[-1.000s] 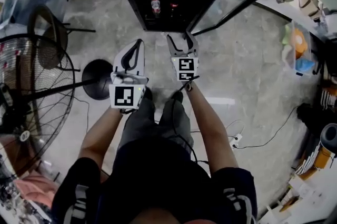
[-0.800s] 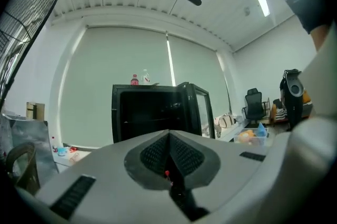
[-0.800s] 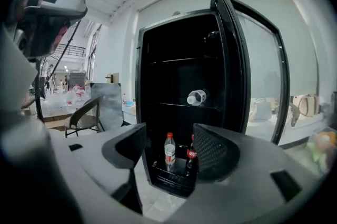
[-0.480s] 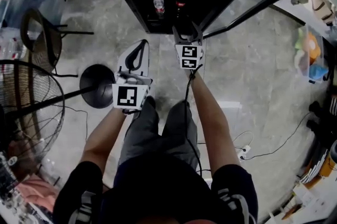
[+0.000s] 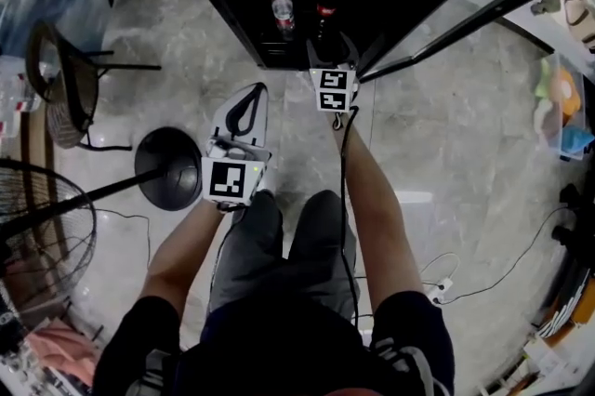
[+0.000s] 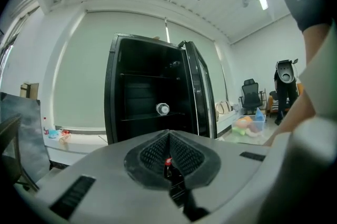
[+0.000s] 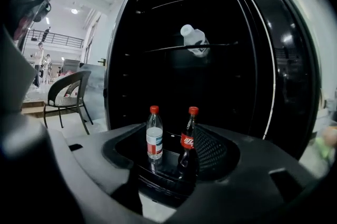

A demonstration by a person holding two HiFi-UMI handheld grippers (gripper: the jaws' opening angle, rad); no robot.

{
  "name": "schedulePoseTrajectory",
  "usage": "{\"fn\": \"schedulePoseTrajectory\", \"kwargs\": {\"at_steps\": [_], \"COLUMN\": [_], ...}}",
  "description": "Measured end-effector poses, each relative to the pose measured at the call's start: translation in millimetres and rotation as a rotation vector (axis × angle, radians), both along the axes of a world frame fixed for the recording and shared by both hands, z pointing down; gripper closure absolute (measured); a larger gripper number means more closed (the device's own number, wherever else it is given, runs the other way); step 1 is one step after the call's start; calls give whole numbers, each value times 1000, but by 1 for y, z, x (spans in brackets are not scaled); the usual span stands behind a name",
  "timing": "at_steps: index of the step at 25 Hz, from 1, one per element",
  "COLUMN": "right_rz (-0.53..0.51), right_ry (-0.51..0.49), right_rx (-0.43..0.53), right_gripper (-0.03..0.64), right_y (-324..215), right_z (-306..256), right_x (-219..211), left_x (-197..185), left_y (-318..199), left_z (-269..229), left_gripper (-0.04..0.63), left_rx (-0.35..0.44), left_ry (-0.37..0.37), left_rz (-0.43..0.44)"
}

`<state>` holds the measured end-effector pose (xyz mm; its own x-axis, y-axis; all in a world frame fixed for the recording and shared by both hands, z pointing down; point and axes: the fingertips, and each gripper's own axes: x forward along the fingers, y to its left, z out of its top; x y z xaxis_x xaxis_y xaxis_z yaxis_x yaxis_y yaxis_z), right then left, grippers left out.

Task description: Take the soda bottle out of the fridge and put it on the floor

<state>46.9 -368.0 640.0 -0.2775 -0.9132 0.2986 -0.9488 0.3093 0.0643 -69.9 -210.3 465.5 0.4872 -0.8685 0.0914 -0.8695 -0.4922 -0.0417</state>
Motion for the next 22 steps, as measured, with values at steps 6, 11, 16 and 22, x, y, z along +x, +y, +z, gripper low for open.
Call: {"fn": "schedulePoseTrajectory", "kwargs": {"at_steps": [6, 11, 16, 22], "right_rz": [27, 53, 101, 159], "right_ry": [10, 18, -6, -37], "right_rx": [-1, 2, 2, -13], "right_gripper": [324, 324, 324, 322], "right_y": [-37, -64, -90, -118], "right_z": [46, 65, 79, 88], "right_x": [5, 4, 13, 22], "left_x": [-1, -9, -12, -19], "left_y": [-12, -14, -17, -19], "left_z": [42, 59, 70, 74], "left_gripper": [572, 572, 572, 572], "left_rx": [-5, -7, 3, 14], "left_ry": [-7, -22, -35, -38], "left_rz": [16, 25, 32, 23]}}
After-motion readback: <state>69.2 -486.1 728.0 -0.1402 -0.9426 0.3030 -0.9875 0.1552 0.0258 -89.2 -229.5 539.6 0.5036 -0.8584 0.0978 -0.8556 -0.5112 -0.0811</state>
